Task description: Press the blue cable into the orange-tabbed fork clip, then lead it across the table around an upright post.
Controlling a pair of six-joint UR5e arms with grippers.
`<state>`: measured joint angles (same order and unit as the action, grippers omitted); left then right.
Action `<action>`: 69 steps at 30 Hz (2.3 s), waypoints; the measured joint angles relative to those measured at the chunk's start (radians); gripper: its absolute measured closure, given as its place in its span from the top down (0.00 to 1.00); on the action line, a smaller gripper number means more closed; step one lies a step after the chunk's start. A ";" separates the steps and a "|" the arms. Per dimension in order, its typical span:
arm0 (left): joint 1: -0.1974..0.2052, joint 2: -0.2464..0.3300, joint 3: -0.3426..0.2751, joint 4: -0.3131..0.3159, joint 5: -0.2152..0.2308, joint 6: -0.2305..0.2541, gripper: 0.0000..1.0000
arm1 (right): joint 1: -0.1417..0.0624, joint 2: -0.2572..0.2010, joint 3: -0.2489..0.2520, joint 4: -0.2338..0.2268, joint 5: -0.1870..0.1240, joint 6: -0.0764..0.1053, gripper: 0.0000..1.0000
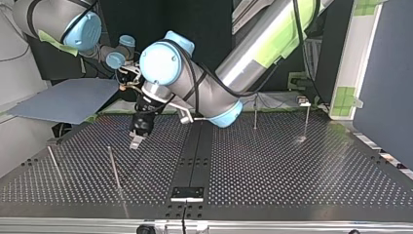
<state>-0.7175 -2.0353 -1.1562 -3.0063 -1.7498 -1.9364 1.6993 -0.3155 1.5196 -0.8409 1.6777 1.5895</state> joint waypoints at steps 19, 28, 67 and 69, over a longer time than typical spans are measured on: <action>0.015 -0.001 0.019 -0.197 -0.061 0.133 1.00 | 0.004 0.000 0.000 0.004 -0.001 0.000 0.00; 0.006 -0.001 0.040 -0.292 -0.011 0.228 1.00 | 0.007 0.000 0.000 0.005 -0.001 0.000 0.00; 0.048 -0.010 0.250 -0.296 0.304 0.021 1.00 | 0.016 0.000 0.000 0.012 -0.001 0.000 0.00; 0.048 -0.019 0.252 -0.296 0.300 -0.001 1.00 | 0.016 0.000 0.000 0.012 -0.001 0.000 0.00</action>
<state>-0.6696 -2.0541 -0.9045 -3.3022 -1.4499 -1.9372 1.7158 -0.3158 1.5196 -0.8291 1.6768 1.5894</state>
